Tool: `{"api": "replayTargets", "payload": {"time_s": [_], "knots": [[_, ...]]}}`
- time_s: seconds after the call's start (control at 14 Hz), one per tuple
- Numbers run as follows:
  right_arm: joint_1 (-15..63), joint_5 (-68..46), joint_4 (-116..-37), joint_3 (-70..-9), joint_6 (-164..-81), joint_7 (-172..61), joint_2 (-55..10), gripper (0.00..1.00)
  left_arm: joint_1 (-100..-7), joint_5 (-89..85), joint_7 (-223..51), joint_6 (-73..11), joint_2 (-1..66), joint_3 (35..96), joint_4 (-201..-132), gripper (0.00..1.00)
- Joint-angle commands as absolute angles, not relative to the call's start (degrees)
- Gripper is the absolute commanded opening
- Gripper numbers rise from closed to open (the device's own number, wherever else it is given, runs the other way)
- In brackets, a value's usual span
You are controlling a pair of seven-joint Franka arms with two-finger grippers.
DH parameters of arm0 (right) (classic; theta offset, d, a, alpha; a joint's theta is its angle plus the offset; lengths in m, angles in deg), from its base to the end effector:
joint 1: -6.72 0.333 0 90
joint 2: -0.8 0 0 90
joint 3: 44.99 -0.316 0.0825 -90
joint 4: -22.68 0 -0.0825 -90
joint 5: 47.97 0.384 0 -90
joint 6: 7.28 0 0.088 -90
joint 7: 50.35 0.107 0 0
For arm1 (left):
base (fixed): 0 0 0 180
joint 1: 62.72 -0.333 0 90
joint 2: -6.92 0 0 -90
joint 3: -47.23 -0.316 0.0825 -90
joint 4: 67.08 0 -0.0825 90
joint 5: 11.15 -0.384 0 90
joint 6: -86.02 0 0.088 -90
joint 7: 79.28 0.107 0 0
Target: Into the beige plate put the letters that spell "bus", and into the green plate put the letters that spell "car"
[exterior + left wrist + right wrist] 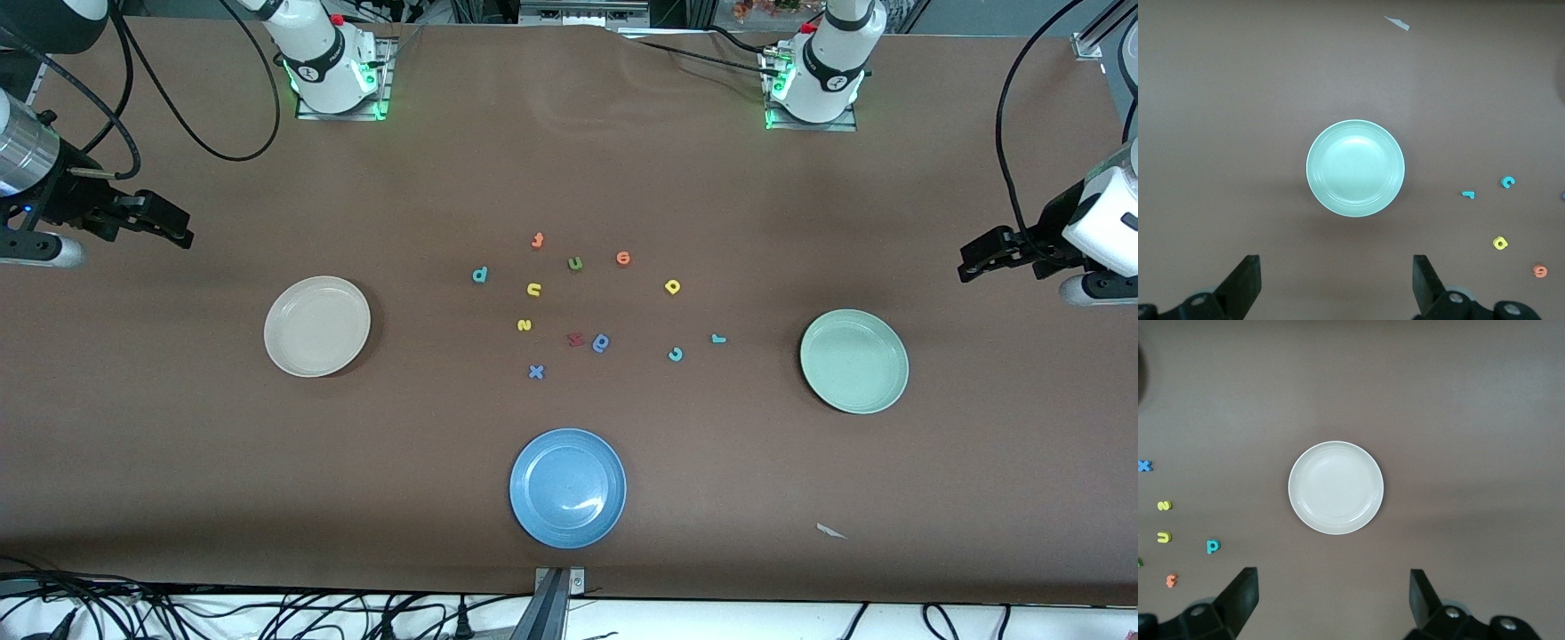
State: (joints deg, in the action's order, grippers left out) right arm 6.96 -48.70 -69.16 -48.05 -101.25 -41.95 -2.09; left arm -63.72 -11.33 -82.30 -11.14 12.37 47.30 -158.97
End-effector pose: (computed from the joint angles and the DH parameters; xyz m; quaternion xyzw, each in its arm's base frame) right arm 0.5735 0.0311 0.5869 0.9990 -0.0440 -0.0061 0.0057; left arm 0.5911 0.0099 0.5652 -0.9994 -0.0343 0.0015 0.0015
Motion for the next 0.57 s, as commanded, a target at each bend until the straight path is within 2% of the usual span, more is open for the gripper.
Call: {"api": "replayTargets", "payload": {"time_s": [0.0,0.5], "knots": [[7.2,-47.9,-70.1,-47.7,-101.8,-42.2,-1.4,1.00,-63.6,-13.4,-81.4,-10.1,11.9,47.3,-158.6,1.00],[7.2,-48.3,-70.1,-47.8,-101.6,-42.2,-1.4,1.00,-63.5,-13.4,-81.4,-10.1,11.8,47.4,-158.5,1.00]]}}
